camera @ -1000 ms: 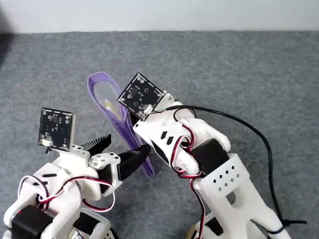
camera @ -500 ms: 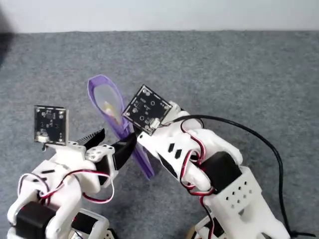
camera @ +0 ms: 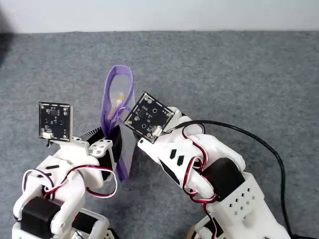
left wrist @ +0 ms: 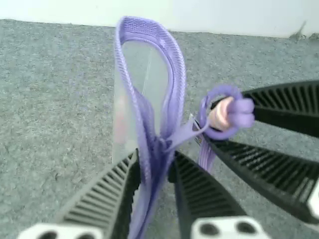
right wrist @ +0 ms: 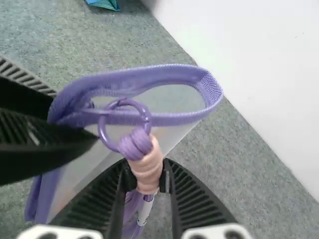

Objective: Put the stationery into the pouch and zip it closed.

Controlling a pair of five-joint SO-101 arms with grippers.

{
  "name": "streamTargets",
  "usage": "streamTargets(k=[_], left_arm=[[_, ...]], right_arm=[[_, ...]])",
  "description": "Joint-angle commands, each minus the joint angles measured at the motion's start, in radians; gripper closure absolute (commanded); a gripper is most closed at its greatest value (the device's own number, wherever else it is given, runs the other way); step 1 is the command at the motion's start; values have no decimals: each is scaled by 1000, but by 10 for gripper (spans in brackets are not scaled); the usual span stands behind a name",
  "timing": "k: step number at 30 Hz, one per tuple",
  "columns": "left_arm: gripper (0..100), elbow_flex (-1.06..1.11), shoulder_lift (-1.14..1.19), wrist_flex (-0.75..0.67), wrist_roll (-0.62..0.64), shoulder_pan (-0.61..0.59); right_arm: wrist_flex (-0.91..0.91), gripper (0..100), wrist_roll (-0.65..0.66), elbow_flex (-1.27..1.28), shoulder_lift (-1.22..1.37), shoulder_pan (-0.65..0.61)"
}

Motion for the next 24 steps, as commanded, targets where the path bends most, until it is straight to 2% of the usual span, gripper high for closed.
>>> streamTargets(k=[1,6,12,18,24], left_arm=[[991,-15,-6,-25,-15,0],[988,-39,-15,-17,-49,0],[988,-51,-52,6,-49,34],[988,-51,-100,55,-49,64],[989,-51,-147,114,-49,66]], right_arm=[[4,991,8,-8,-35,25],[-5,991,8,-5,-25,134],[-128,991,8,-11,53,266],[-242,991,8,-12,124,328],[-278,991,8,-103,200,364]])
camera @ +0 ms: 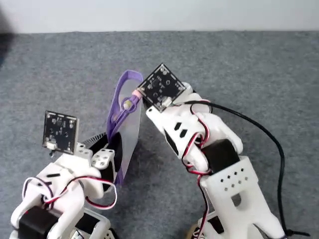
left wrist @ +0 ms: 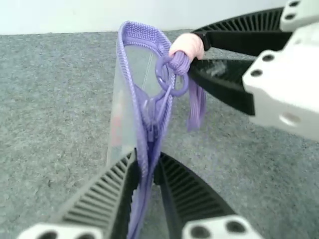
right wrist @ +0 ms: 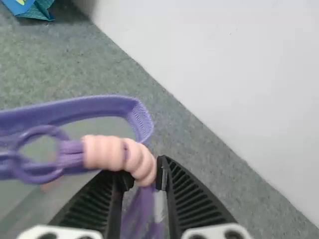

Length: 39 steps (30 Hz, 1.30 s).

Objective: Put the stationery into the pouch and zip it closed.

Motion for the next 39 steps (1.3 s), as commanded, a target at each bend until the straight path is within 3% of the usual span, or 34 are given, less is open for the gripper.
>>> streamTargets(k=[1,15,24,34,39], left_arm=[[989,-51,-63,54,-8,3],[989,-53,-135,112,-8,2],[989,-53,-187,167,-8,0],[980,-53,-199,152,-9,3],[791,-87,-192,158,8,-23]], right_arm=[[-36,991,5,-114,59,128],[-38,991,3,-367,323,219],[-188,991,6,-370,533,343],[-183,991,6,-365,501,343],[-147,991,2,-364,499,394]])
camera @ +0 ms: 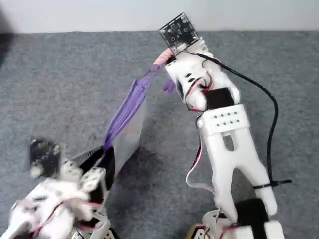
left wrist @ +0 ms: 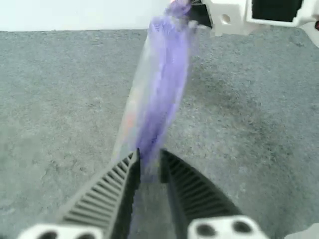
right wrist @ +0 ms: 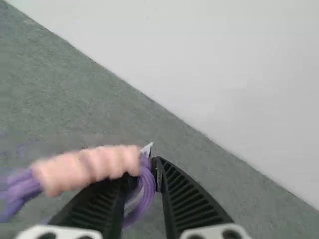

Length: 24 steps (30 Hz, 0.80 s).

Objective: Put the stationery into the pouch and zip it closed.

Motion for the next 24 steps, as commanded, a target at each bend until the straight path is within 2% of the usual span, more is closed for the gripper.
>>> streamTargets(k=[1,3,10,16,24], left_arm=[[754,-67,-11,15,17,-46],[719,-64,-11,28,11,-92],[718,-64,-11,32,-3,-157],[718,-62,-15,32,-8,-232],[718,-62,-17,34,-8,-345]], right_arm=[[1,991,2,-54,-24,125],[1,991,0,-54,-24,151],[41,991,-3,-52,-31,205],[243,991,-3,-58,-45,206],[605,991,5,-52,-217,206]])
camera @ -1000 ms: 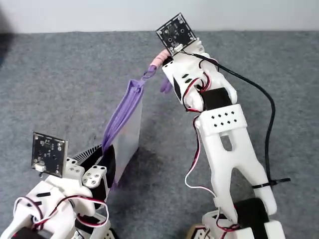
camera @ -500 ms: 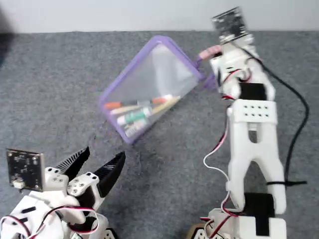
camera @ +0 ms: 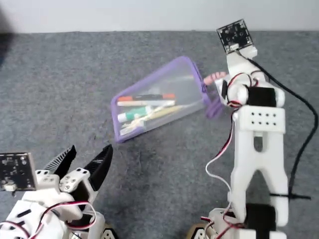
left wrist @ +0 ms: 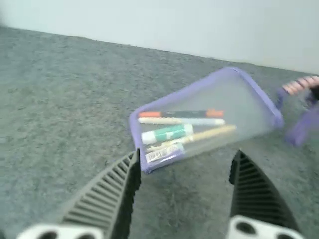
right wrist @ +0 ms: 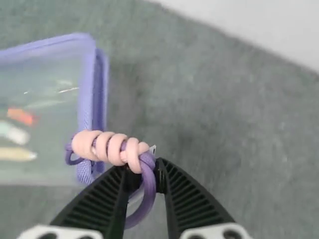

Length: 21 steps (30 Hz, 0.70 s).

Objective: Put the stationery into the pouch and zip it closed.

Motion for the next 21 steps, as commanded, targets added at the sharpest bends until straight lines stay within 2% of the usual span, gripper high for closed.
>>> streamTargets(k=[1,5,10,14,16,21], left_arm=[[718,-31,-3,0,-9,-60],[718,4,-5,-5,-6,-112],[718,45,-5,-5,-5,-164],[716,51,-2,-2,61,-153],[716,71,-5,2,61,-153],[716,116,-5,-2,61,-155]], right_arm=[[180,991,8,-46,-120,7],[360,991,5,-46,-179,7],[475,974,-8,-46,-205,7],[604,792,-114,-52,-213,7],[665,701,-121,-49,-213,5],[664,674,-123,-28,-286,-2]])
